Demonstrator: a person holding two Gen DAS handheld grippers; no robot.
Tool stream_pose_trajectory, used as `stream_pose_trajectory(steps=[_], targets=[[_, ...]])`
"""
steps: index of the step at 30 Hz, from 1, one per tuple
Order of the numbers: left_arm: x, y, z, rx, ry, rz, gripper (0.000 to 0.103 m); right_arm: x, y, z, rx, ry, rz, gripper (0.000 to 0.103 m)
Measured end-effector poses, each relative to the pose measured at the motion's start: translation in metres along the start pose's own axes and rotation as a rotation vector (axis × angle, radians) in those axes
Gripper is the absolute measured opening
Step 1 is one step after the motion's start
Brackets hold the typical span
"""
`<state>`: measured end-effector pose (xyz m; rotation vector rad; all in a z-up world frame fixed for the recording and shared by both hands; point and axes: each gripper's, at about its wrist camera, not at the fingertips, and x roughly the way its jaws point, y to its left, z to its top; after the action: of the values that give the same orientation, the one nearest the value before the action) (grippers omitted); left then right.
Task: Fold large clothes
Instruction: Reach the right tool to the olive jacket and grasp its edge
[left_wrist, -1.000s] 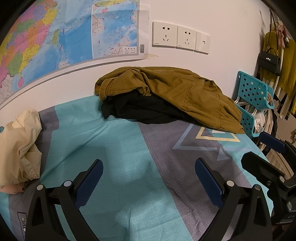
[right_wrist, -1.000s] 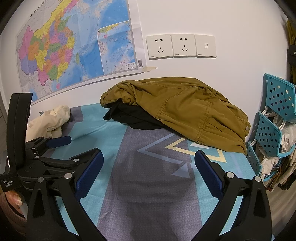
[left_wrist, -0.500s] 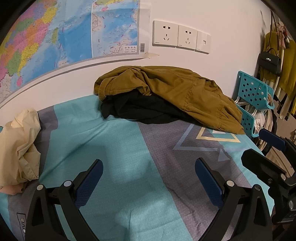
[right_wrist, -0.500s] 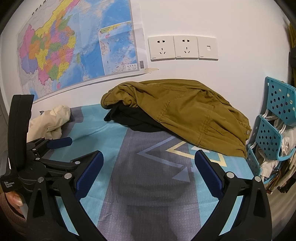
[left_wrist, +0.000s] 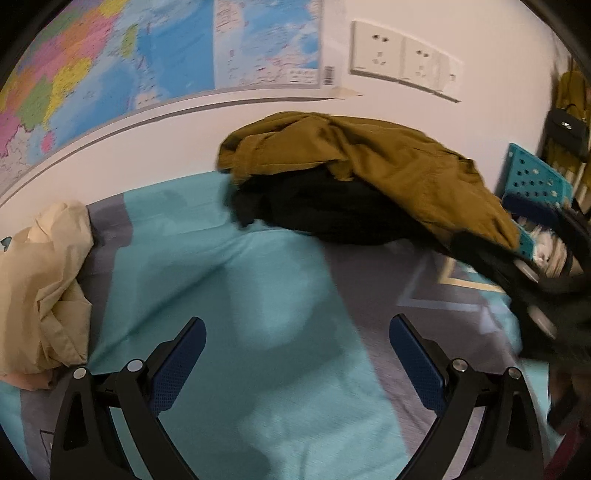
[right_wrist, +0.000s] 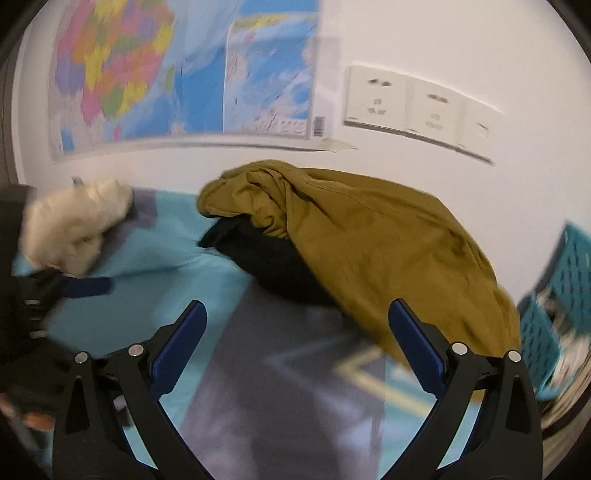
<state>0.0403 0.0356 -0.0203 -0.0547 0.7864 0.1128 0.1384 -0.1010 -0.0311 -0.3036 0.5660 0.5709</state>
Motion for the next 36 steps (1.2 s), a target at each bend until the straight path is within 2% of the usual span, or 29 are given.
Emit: stream_pose_trajectory(steps=[5,7,8,10,11,12,16,17,19,20,21,22,23,26,28,29,30,32,34,36], targets=[[0.007,0.022,0.005,-0.033,0.007,0.031,0.096,0.061,0.002,0.025,-0.106,0.072,-0.057,0.084],[0.009,0.029,0.006,-0.048,0.012,0.037,0.096,0.083,-0.001,0.030,-0.151,0.095,-0.112,0.076],[0.010,0.031,0.006,-0.051,0.015,0.038,0.096,0.091,-0.004,0.030,-0.155,0.109,-0.112,0.066],[0.012,0.036,0.006,-0.057,0.020,0.041,0.096,0.094,-0.016,0.032,-0.123,0.126,-0.080,0.038],[0.013,0.037,0.007,-0.057,0.022,0.041,0.096,0.088,-0.023,0.035,-0.110,0.119,-0.069,0.007],[0.014,0.038,0.008,-0.056,0.023,0.042,0.096,0.078,-0.030,0.037,-0.098,0.101,-0.068,0.003],[0.019,0.046,0.010,-0.052,0.025,0.047,0.096,0.015,-0.070,0.053,0.014,-0.035,-0.052,0.003],[0.020,0.047,0.011,-0.052,0.025,0.048,0.096,0.003,-0.080,0.056,0.041,-0.049,-0.051,0.006],[0.023,0.048,0.012,-0.048,0.027,0.046,0.096,-0.004,-0.085,0.060,0.028,-0.024,-0.046,0.014],[0.024,0.047,0.013,-0.046,0.029,0.047,0.096,0.000,-0.075,0.061,-0.027,-0.006,-0.064,0.030],[0.026,0.047,0.013,-0.043,0.032,0.047,0.096,0.004,-0.067,0.060,-0.080,0.003,-0.089,0.058],[0.028,0.046,0.012,-0.040,0.035,0.045,0.096,0.010,-0.055,0.060,-0.138,0.004,-0.120,0.068],[0.029,0.046,0.011,-0.041,0.038,0.045,0.096,0.017,-0.046,0.063,-0.181,0.012,-0.132,0.073],[0.031,0.049,0.009,-0.045,0.044,0.047,0.096,0.057,-0.022,0.068,-0.254,0.071,-0.093,0.072],[0.033,0.052,0.009,-0.048,0.047,0.052,0.096,0.080,-0.016,0.071,-0.320,0.096,-0.144,0.068],[0.034,0.054,0.009,-0.050,0.048,0.054,0.096,0.085,-0.018,0.074,-0.319,0.098,-0.149,0.055],[0.034,0.056,0.009,-0.052,0.050,0.058,0.096,0.083,-0.025,0.079,-0.284,0.097,-0.123,0.031],[0.035,0.059,0.009,-0.053,0.048,0.060,0.096,0.063,-0.049,0.095,-0.154,0.075,-0.024,0.007],[0.035,0.062,0.011,-0.049,0.041,0.048,0.096,0.027,-0.067,0.111,-0.123,0.004,-0.022,0.002],[0.035,0.059,0.015,-0.025,0.018,0.012,0.096,-0.012,-0.090,0.127,-0.061,-0.035,-0.004,0.002]])
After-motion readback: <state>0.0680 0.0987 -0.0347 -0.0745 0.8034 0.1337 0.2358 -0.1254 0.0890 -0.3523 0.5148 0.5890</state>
